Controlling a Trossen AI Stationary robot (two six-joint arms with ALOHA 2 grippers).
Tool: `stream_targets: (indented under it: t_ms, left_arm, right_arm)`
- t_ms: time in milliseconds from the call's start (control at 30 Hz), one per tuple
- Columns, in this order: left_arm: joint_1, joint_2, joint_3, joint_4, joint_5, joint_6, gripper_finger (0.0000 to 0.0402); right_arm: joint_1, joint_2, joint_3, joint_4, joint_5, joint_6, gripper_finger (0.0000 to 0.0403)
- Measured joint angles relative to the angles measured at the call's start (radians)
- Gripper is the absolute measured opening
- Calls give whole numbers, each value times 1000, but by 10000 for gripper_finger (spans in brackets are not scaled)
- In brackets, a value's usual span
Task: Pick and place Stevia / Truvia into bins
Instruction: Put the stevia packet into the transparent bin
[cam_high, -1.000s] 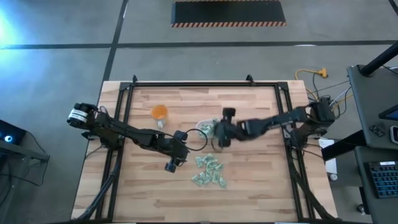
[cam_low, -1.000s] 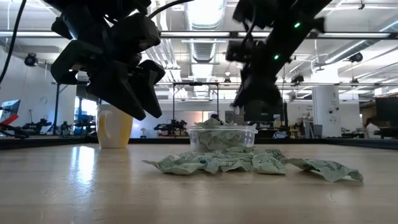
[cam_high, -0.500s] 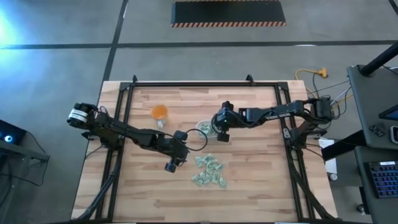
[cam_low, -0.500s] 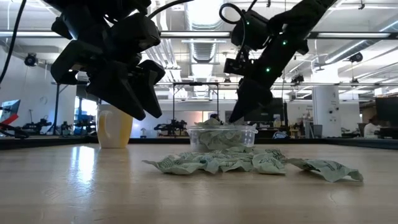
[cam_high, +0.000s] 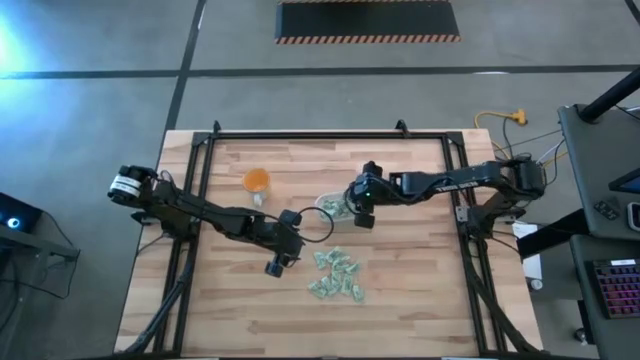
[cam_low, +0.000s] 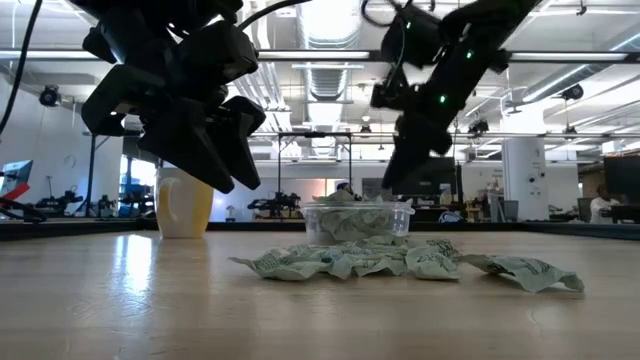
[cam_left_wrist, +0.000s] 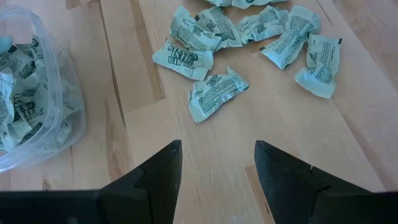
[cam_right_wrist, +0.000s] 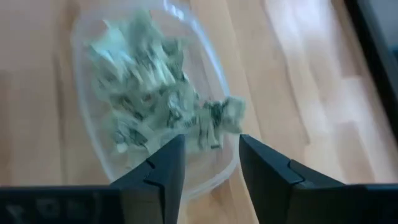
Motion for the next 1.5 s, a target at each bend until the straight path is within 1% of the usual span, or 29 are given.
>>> stream_targets:
  t_ms: [167, 300, 433, 533, 700, 800, 1000, 1400, 1500]
  left_arm:
    - [-2, 0, 0, 20, 3, 0, 185]
    - [-6, 25, -2, 112, 62, 26, 185]
    - [-16, 93, -2, 235, 108, 100, 185]
    - [-16, 153, 10, 264, 113, 130, 185]
    - [-8, 225, 48, 275, 97, 134, 185]
    - [-1, 267, 78, 278, 70, 131, 185]
    - [15, 336, 114, 269, 66, 106, 185]
    - [32, 321, 118, 210, 70, 51, 184]
    - [34, 321, 121, 185, 74, 47, 172]
  right_arm:
    - [60, -93, 0, -6, 1, 13, 133]
    - [133, -165, 0, -44, 3, 35, 125]
    - [210, -216, -2, -75, 2, 50, 123]
    - [260, -239, -6, -80, 2, 49, 122]
    - [316, -261, -8, -102, 2, 52, 120]
    - [333, -268, -11, -102, 2, 53, 120]
    - [337, -271, -12, -104, 2, 77, 116]
    - [337, -270, -21, -124, 2, 96, 114]
    - [337, -270, -21, -124, 2, 98, 114]
